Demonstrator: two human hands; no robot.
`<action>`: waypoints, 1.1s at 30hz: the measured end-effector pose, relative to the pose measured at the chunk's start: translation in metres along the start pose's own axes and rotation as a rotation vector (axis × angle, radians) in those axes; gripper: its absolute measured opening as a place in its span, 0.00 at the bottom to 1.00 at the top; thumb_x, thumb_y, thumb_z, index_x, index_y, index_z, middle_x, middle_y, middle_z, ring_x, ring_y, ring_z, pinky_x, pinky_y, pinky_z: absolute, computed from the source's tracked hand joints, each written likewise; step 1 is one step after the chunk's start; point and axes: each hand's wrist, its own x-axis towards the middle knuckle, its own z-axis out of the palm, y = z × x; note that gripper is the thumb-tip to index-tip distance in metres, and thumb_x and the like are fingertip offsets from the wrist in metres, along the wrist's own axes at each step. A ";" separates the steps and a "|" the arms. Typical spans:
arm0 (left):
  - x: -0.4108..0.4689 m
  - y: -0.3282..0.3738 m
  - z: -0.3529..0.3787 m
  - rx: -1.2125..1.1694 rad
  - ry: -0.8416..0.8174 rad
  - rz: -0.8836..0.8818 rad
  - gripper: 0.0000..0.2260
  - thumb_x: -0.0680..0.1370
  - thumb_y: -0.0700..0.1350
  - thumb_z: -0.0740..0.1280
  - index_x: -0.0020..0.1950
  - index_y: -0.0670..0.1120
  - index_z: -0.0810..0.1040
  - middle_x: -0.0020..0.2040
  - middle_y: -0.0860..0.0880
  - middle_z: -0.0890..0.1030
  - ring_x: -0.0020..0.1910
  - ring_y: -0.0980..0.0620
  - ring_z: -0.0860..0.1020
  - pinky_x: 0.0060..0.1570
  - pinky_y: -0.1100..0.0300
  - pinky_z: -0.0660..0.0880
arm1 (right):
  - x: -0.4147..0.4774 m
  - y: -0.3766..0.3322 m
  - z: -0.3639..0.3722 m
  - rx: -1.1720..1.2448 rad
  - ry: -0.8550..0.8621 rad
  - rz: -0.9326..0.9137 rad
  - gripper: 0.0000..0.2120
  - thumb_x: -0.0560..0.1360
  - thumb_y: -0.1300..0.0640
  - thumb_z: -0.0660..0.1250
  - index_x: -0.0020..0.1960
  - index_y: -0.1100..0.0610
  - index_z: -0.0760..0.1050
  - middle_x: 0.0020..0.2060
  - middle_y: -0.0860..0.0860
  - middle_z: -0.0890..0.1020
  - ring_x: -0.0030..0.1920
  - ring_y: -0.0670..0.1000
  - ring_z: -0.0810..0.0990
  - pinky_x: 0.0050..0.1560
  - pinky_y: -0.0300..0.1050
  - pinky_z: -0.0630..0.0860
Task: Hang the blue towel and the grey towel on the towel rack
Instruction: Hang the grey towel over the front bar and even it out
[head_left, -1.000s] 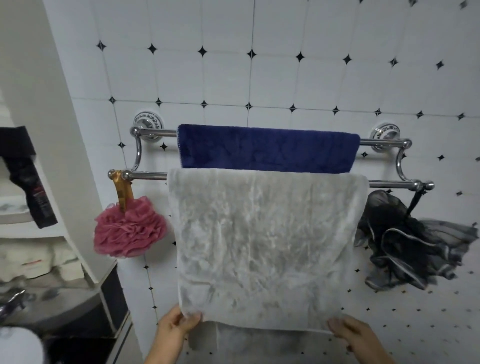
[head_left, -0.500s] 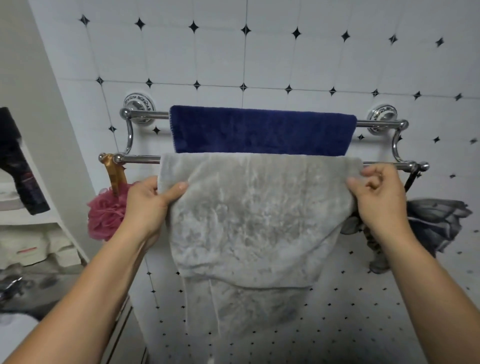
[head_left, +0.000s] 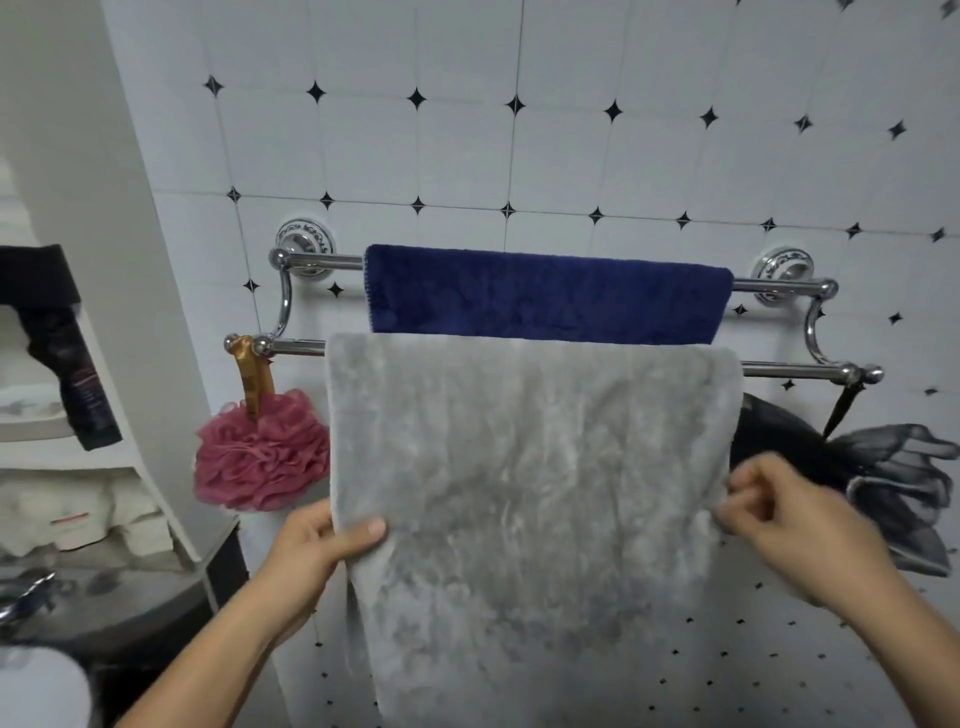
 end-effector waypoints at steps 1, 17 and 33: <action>0.006 0.015 0.002 -0.052 -0.024 0.021 0.11 0.71 0.42 0.70 0.50 0.41 0.87 0.55 0.37 0.85 0.51 0.40 0.85 0.43 0.57 0.82 | 0.006 -0.010 -0.011 -0.008 0.109 -0.047 0.11 0.70 0.42 0.71 0.43 0.41 0.68 0.37 0.38 0.79 0.36 0.41 0.77 0.34 0.45 0.74; 0.048 0.123 0.027 -0.422 -0.068 -0.058 0.36 0.79 0.67 0.53 0.59 0.36 0.82 0.62 0.35 0.81 0.60 0.38 0.81 0.56 0.44 0.75 | 0.081 -0.219 -0.013 0.089 -0.107 -0.719 0.10 0.77 0.47 0.66 0.57 0.47 0.78 0.52 0.47 0.78 0.57 0.50 0.73 0.59 0.49 0.68; 0.048 0.140 0.023 -0.079 0.176 0.071 0.10 0.71 0.38 0.75 0.49 0.34 0.84 0.49 0.39 0.87 0.45 0.44 0.85 0.47 0.55 0.83 | 0.091 -0.199 -0.029 0.226 -0.101 -0.688 0.01 0.74 0.47 0.68 0.45 0.43 0.79 0.44 0.39 0.80 0.46 0.41 0.78 0.49 0.47 0.75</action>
